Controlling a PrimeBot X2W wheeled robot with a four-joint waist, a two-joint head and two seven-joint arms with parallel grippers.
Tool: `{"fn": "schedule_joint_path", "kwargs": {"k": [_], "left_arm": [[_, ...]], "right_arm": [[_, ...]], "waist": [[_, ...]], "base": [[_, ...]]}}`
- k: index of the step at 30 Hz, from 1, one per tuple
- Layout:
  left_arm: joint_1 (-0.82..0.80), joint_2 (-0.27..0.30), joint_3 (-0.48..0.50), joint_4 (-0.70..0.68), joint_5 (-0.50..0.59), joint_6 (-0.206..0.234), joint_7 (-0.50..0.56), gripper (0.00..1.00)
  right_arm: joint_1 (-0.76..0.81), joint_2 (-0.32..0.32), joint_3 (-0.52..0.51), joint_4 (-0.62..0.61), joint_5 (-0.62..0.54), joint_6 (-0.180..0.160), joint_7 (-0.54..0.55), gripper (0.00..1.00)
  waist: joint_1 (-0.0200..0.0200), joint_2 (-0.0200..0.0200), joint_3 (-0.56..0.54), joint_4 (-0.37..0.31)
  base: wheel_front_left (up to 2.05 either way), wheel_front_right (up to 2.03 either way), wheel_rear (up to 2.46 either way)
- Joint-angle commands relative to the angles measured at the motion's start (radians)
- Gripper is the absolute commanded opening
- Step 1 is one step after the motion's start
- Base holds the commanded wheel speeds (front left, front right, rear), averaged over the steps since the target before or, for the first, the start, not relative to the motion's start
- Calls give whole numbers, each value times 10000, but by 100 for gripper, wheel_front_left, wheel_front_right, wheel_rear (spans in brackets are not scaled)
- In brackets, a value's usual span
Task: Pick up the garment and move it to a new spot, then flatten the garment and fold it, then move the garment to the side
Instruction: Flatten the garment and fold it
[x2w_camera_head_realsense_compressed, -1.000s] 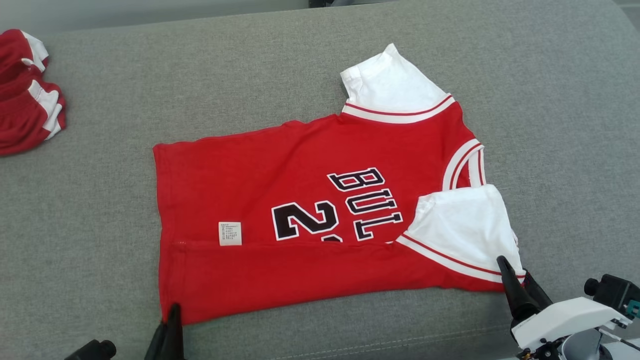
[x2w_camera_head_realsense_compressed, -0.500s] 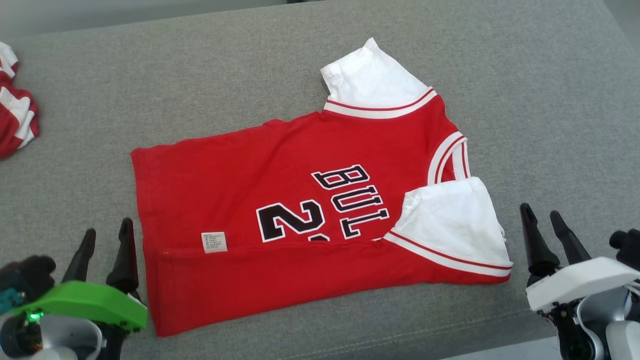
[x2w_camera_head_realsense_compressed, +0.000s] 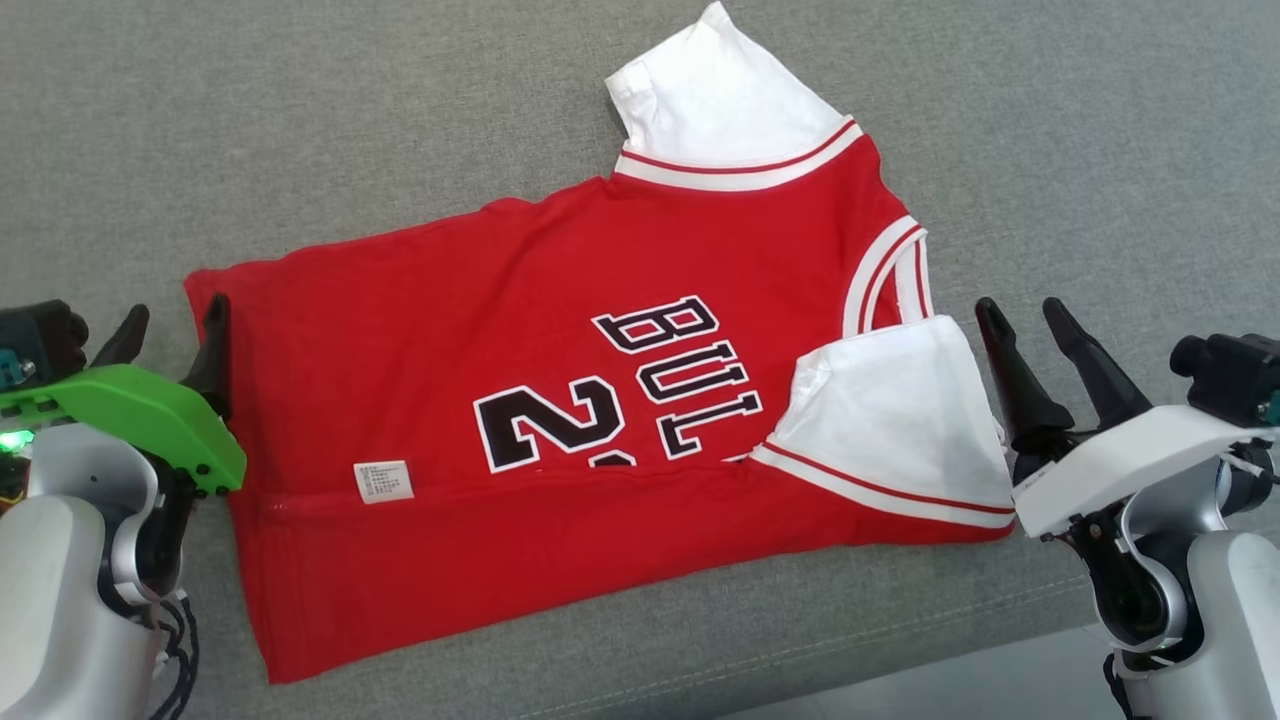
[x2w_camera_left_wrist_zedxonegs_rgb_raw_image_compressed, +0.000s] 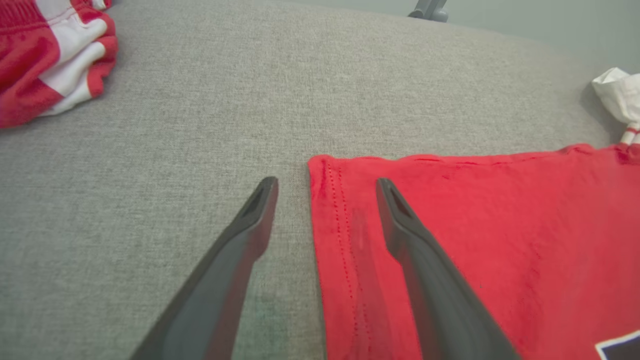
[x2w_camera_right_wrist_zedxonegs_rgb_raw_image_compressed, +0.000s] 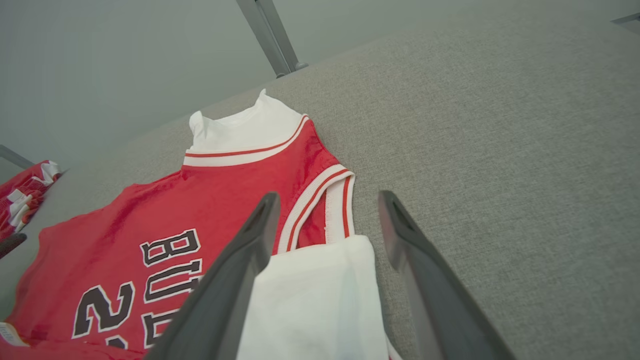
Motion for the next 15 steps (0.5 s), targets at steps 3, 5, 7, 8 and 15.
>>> {"fn": "schedule_joint_path", "kwargs": {"k": [3,5,7,8,15], "left_arm": [[-452,167,-126,455,165,-111,72,100],[-694,253,-202,777,248,-202,110,100],[-882,318,-350,1041,385,-296,148,100],[-966,326,-414,1167,440,-333,173,100],[-1513,195,-859,1840,662,-458,328,66]], "right_arm": [[-257,-159,156,64,37,2,81,100],[-371,-255,276,109,57,2,145,100],[-493,-372,359,158,64,3,205,100],[-555,-440,431,190,55,3,249,100],[-1179,-791,836,392,10,3,606,100]], "waist": [[0,0,146,-129],[0,0,157,-144],[0,0,156,-141],[0,0,154,-134],[0,0,208,-38]], "base": [[0,0,0],[0,0,0],[0,0,0],[0,0,0],[0,0,0]]}}
